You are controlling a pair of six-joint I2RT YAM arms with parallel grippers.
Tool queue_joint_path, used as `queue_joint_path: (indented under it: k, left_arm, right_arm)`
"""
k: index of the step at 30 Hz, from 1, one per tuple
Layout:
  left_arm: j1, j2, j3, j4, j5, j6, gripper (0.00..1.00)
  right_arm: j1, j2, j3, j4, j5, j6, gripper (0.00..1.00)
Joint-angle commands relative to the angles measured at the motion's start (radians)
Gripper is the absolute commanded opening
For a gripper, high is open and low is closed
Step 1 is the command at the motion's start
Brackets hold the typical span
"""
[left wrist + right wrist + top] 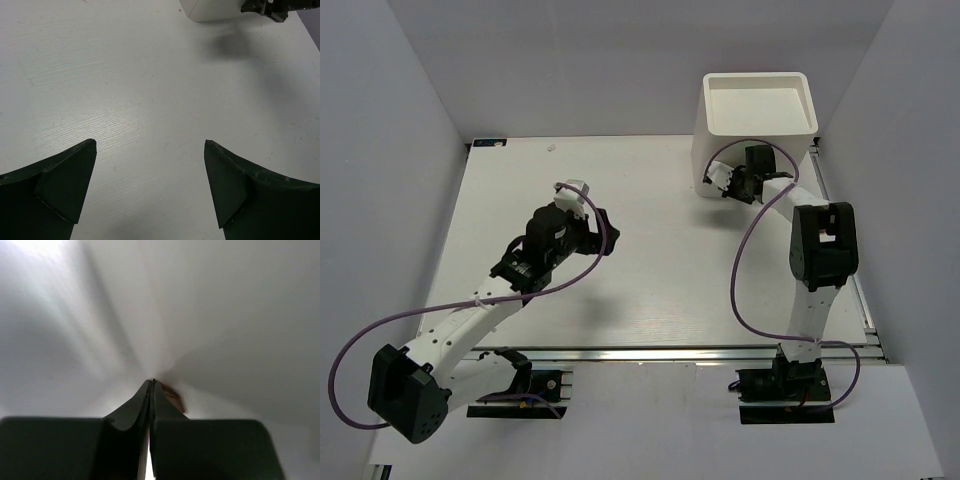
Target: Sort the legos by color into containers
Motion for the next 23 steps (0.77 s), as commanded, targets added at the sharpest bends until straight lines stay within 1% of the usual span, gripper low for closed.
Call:
queue_joint_path:
  k: [1,2,3,4,5,6,7,9,10,12,13,15,17,21,23]
  left_arm:
    - [0.005,-0.053,0.001,-0.018,-0.036,-0.035,0.98]
    - [0.005,-0.057,-0.011,-0.012,-0.047,-0.046,0.98]
    - [0.005,-0.061,-0.016,-0.007,-0.053,-0.055,0.98]
    - [0.005,-0.064,-0.022,-0.002,-0.055,-0.07,0.98]
    - [0.005,-0.065,-0.026,0.007,-0.059,-0.077,0.98]
    - [0.005,-0.064,-0.029,0.013,-0.059,-0.08,0.98]
    - [0.005,-0.058,-0.028,0.014,-0.059,-0.084,0.98]
    - [0.005,-0.041,-0.005,0.011,-0.055,-0.084,0.98]
    - [0.005,-0.03,0.004,0.004,-0.053,-0.084,0.98]
    - [0.005,-0.012,0.023,-0.002,-0.052,-0.08,0.98]
    - [0.005,-0.008,0.033,-0.001,-0.05,-0.075,0.98]
    - [0.005,0.002,0.04,-0.001,-0.047,-0.07,0.98]
    - [0.005,0.007,0.047,-0.002,-0.044,-0.067,0.98]
    - [0.005,0.004,0.041,0.007,-0.043,-0.075,0.98]
    - [0.005,-0.008,0.024,0.022,-0.041,-0.09,0.98]
  right_arm:
    - [-0.02,-0.114,0.065,-0.225,-0.263,0.093,0.0]
    - [-0.021,-0.148,0.033,-0.279,-0.329,0.106,0.0]
    - [-0.021,-0.221,0.009,-0.343,-0.4,0.17,0.07]
    - [-0.021,-0.261,-0.015,-0.351,-0.527,0.222,0.38]
    - [-0.017,-0.293,-0.061,-0.357,-0.584,0.283,0.61]
    - [-0.017,-0.36,-0.084,-0.312,-0.636,0.349,0.89]
    - [-0.017,-0.388,-0.112,-0.258,-0.688,0.561,0.89]
    - [-0.016,-0.454,-0.177,-0.143,-0.688,0.798,0.89]
    - [-0.013,-0.465,-0.181,-0.085,-0.668,0.972,0.89]
    - [-0.011,-0.481,-0.157,-0.08,-0.634,1.093,0.89]
    - [-0.011,-0.484,-0.144,-0.084,-0.571,1.144,0.89]
    - [-0.014,-0.501,-0.129,-0.093,-0.534,1.215,0.89]
    - [-0.013,-0.517,-0.123,-0.098,-0.456,1.242,0.89]
    - [-0.017,-0.55,-0.121,-0.12,-0.434,1.201,0.89]
    - [-0.016,-0.574,-0.152,-0.091,-0.401,1.201,0.89]
